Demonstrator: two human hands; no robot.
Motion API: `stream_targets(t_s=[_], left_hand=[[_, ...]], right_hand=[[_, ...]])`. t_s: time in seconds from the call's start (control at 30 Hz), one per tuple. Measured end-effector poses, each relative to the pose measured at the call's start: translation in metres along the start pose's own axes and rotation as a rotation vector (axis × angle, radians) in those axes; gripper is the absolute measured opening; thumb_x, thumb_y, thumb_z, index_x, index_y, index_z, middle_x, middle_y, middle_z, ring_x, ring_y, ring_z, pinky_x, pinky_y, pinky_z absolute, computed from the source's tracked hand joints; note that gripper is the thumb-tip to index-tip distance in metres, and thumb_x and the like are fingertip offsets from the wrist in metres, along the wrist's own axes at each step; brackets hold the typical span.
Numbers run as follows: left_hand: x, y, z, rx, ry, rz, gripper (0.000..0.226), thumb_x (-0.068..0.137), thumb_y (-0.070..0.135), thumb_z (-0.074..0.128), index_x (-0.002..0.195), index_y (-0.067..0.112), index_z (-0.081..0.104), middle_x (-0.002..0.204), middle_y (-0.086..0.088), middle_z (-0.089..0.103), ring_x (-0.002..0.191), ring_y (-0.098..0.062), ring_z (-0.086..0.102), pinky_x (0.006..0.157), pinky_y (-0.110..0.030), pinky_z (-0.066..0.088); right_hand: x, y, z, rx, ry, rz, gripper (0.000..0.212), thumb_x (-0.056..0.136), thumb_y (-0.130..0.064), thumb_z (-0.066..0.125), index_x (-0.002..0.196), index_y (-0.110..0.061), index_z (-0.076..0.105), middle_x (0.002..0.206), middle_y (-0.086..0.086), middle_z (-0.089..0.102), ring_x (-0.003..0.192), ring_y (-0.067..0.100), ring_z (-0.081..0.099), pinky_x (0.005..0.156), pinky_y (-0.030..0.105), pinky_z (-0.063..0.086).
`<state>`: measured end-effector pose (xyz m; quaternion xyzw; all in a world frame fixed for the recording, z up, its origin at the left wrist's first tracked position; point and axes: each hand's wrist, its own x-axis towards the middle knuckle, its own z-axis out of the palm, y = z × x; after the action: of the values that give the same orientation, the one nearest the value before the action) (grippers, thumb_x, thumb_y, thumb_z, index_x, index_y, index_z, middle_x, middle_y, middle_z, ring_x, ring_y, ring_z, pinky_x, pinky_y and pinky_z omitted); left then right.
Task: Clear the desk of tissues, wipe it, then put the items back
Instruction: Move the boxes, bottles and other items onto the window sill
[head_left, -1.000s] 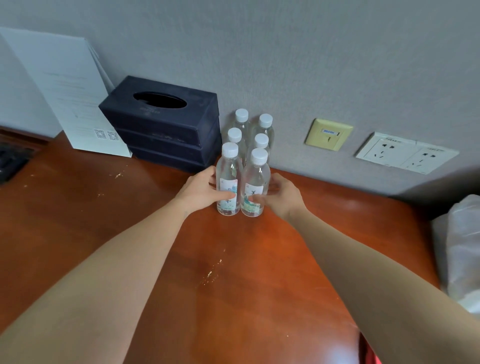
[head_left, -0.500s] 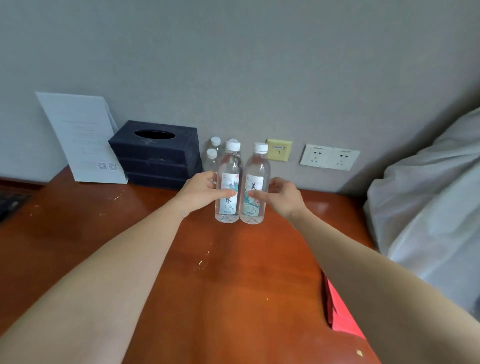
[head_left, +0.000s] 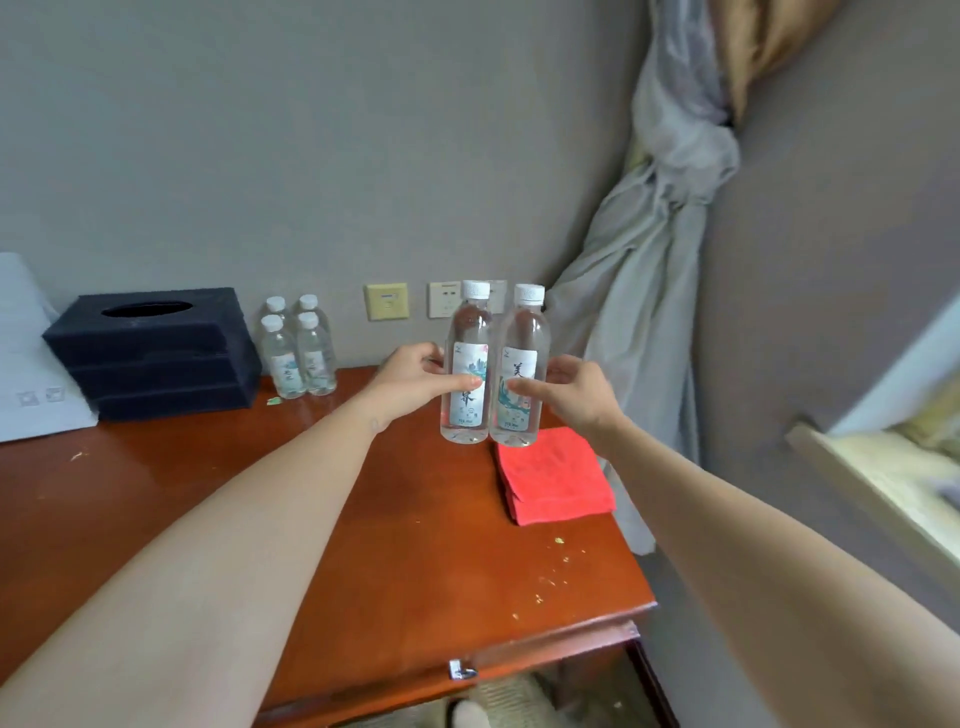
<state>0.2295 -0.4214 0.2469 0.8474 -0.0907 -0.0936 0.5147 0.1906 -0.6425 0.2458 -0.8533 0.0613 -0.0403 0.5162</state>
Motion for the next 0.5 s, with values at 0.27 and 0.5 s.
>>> stream_targets(t_s=[0.27, 0.5], left_hand=[[0.006, 0.075, 0.119, 0.031, -0.228, 0.176, 0.045, 0.065, 0.041, 0.09, 0.096, 0.015, 0.069, 0.096, -0.004, 0.072, 0.094, -0.017, 0.068, 0.087, -0.032, 0.051], [-0.011, 0.155, 0.243, 0.031, -0.5, 0.364, 0.078, 0.042, 0.06, 0.087, 0.097, 0.009, 0.068, 0.093, -0.004, 0.073, 0.092, -0.022, 0.069, 0.093, -0.041, 0.054]], right_hand=[[-0.087, 0.045, -0.123, -0.049, 0.323, 0.104, 0.036, 0.07, -0.044, 0.083, 0.09, -0.019, 0.067, 0.087, -0.009, 0.067, 0.082, 0.006, 0.061, 0.066, 0.022, 0.046], [-0.179, 0.083, -0.227, -0.113, 0.569, 0.203, 0.04, 0.07, -0.044, 0.083, 0.096, -0.016, 0.071, 0.09, -0.005, 0.07, 0.081, 0.009, 0.064, 0.067, 0.021, 0.05]])
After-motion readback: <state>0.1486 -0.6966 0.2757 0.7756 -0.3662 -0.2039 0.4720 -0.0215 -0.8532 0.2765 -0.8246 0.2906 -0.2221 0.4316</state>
